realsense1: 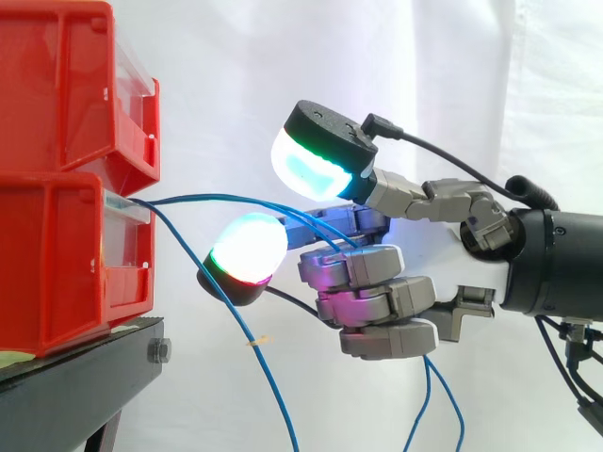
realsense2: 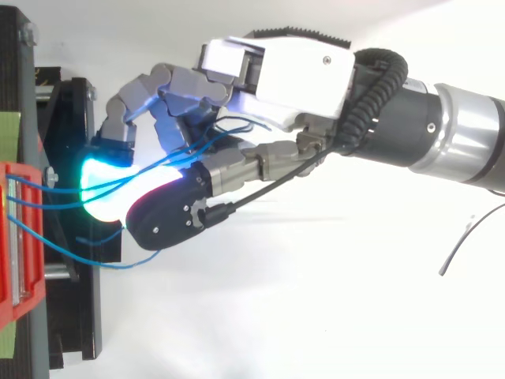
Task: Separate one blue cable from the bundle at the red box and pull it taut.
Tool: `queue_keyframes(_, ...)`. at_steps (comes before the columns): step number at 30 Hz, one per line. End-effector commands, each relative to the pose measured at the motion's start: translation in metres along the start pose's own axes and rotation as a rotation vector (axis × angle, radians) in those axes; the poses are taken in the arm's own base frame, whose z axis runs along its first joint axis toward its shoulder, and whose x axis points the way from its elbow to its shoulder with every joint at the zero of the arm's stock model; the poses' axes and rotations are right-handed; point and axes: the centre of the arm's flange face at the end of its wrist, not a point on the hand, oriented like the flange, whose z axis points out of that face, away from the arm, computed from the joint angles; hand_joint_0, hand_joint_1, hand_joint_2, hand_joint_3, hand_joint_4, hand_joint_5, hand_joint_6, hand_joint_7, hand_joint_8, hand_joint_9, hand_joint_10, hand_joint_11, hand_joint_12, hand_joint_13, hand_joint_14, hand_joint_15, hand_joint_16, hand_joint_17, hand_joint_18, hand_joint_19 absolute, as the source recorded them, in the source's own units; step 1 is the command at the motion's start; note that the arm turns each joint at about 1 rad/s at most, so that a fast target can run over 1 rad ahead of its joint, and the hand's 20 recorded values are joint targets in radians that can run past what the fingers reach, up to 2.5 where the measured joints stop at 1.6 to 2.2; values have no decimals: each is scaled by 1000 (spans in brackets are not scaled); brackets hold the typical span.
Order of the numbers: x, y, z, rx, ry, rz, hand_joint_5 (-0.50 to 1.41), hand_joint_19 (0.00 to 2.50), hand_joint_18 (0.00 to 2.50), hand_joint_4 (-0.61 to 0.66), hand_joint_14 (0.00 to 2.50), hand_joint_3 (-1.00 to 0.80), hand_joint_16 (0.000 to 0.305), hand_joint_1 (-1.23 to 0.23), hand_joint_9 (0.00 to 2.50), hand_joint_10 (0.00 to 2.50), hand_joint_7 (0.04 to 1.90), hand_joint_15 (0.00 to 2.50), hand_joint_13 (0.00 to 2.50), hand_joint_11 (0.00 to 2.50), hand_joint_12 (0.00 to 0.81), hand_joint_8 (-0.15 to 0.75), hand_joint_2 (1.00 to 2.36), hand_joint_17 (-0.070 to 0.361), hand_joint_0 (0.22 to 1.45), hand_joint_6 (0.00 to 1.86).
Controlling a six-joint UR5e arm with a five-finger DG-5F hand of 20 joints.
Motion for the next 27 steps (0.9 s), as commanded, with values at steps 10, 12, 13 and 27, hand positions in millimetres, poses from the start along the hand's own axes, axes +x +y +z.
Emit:
queue_keyframes(10,-2,6,-5,40,10,-45,-206,1747,1424,157,2500,-275,44,-509,602,2500,789,1151,907,1040,359,298,1010,100,649,917)
queue_keyframes(12,-2,6,-5,41,10,-45,-209,1843,1423,159,2500,-364,40,-515,593,2500,810,1146,886,1073,343,286,1009,91,627,912)
queue_keyframes(13,-2,7,-5,38,11,-48,-209,1834,1424,162,2500,-393,41,-509,593,2500,816,1154,887,1072,345,284,1008,92,620,912)
queue_keyframes(27,-8,18,5,-13,-12,-29,-200,1835,1457,149,2500,-353,39,-470,626,2500,802,1132,915,1063,342,285,1011,88,648,911)
